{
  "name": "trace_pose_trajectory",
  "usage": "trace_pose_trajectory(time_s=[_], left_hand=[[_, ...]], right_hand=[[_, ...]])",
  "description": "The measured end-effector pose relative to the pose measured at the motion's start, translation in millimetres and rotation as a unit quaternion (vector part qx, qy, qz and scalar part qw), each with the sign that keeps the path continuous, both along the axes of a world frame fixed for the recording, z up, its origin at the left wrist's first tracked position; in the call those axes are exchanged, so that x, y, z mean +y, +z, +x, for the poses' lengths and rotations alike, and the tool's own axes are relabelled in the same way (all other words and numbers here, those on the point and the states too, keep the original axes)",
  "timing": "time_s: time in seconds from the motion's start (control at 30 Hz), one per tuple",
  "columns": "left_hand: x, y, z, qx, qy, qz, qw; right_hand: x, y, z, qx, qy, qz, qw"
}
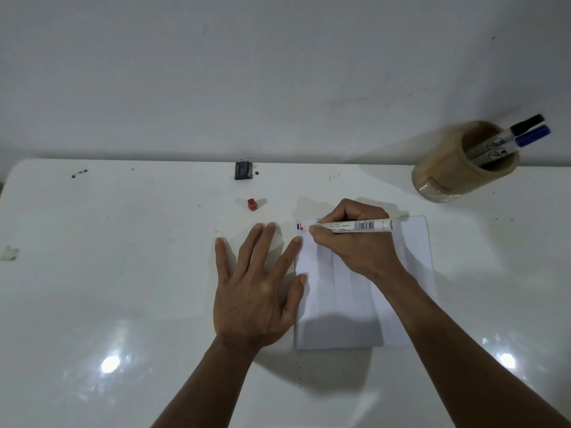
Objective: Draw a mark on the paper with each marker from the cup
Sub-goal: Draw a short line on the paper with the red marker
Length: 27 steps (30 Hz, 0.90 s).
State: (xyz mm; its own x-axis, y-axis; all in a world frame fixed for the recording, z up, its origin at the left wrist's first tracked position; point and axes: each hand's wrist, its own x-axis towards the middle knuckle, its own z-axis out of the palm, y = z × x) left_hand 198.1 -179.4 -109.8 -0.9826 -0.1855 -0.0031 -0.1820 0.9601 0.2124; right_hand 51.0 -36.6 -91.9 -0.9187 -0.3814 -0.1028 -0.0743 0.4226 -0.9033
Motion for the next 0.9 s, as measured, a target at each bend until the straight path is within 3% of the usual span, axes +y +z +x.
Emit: trace_pose_trajectory(time_s=[0.4, 0.53, 0.63, 0.73, 0.9], left_hand=[[0.4, -1.2, 0.6, 0.006, 0.002, 0.000, 1.000], [-0.8, 1.6, 1.2, 0.007, 0.001, 0.009, 1.000], [-1.4, 8.8, 0.6, 0.013, 0.008, 0.044, 0.999], [-3.2, 17.7, -4.0, 0.047, 0.071, 0.107, 0.991], [-17.0, 39.3, -40.9, 0.078, 0.254, 0.151, 0.952]], right_hand=[[-1.2, 3.2, 0.1, -0.012, 0.003, -0.001, 1.000], [2.1, 16.0, -5.9, -0.133, -0.047, -0.135, 0.981], [6.3, 31.5, -5.3, -0.166, -0.068, -0.184, 0.966], [9.2, 47.7, -1.7, -0.168, -0.074, -0.224, 0.957], [16.0, 64.6, 9.9, -0.174, -0.072, -0.257, 0.948]])
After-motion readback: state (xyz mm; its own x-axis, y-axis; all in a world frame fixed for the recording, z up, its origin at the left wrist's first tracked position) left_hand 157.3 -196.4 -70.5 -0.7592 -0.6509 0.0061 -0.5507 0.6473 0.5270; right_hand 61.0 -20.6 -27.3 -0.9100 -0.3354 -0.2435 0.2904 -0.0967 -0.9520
